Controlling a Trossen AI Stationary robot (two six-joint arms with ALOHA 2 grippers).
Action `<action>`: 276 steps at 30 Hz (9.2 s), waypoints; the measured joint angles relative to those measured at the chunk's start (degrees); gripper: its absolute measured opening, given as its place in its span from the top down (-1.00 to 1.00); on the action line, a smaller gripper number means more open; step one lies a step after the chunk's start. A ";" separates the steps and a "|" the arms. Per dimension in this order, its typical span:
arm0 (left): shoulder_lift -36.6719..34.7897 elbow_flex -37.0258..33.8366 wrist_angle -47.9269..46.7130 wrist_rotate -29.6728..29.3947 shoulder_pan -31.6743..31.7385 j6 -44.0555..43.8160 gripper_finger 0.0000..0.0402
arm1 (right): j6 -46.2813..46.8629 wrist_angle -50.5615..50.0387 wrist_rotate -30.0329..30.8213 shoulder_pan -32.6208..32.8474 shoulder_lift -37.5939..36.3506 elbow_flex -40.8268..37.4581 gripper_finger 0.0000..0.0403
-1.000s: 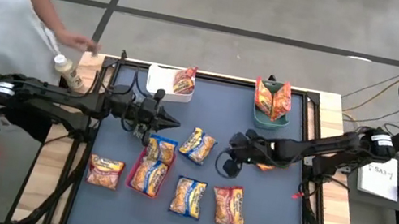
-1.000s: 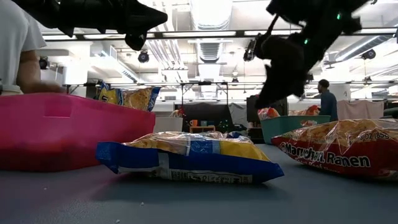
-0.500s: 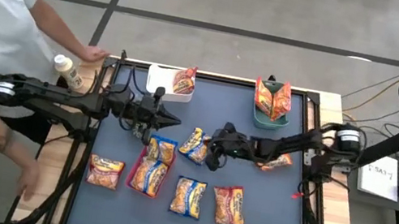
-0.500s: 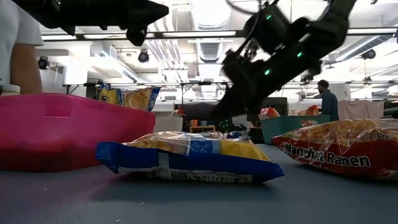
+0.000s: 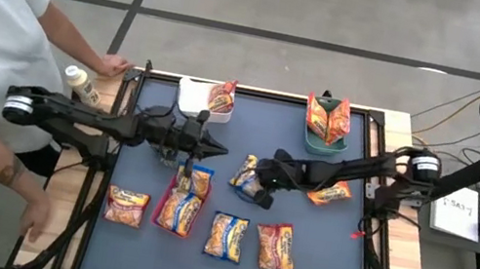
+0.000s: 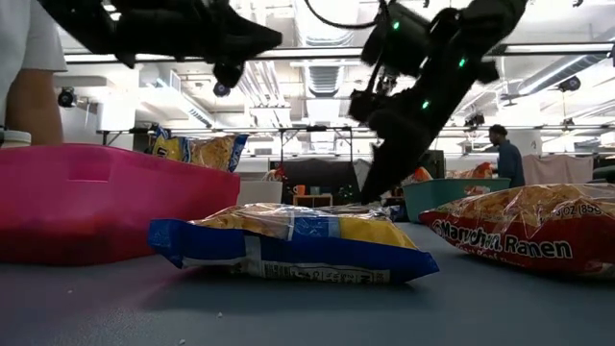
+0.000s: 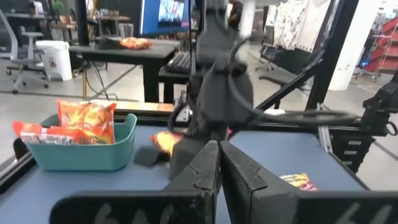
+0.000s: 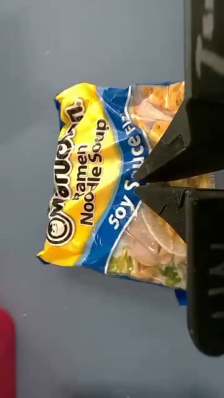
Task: Sort Maruchan noodles
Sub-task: Put the top blue noodle pack into the red bin
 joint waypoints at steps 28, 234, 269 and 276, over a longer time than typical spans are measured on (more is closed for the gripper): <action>23.05 16.92 -21.66 1.41 -0.09 4.41 1.00 | 35.73 3.03 1.30 2.38 -19.95 -16.92 0.92; 27.52 18.41 -23.33 -5.99 -4.80 14.97 -0.20 | 18.28 43.62 -7.53 0.39 -6.53 -18.52 0.95; 30.13 18.73 -20.93 -3.91 -4.90 13.57 0.41 | 12.17 44.65 -8.64 1.84 -6.69 -18.41 0.70; 29.90 18.73 -20.87 -3.98 -5.29 13.51 0.51 | 11.92 42.86 -8.86 1.88 -9.97 -18.41 0.38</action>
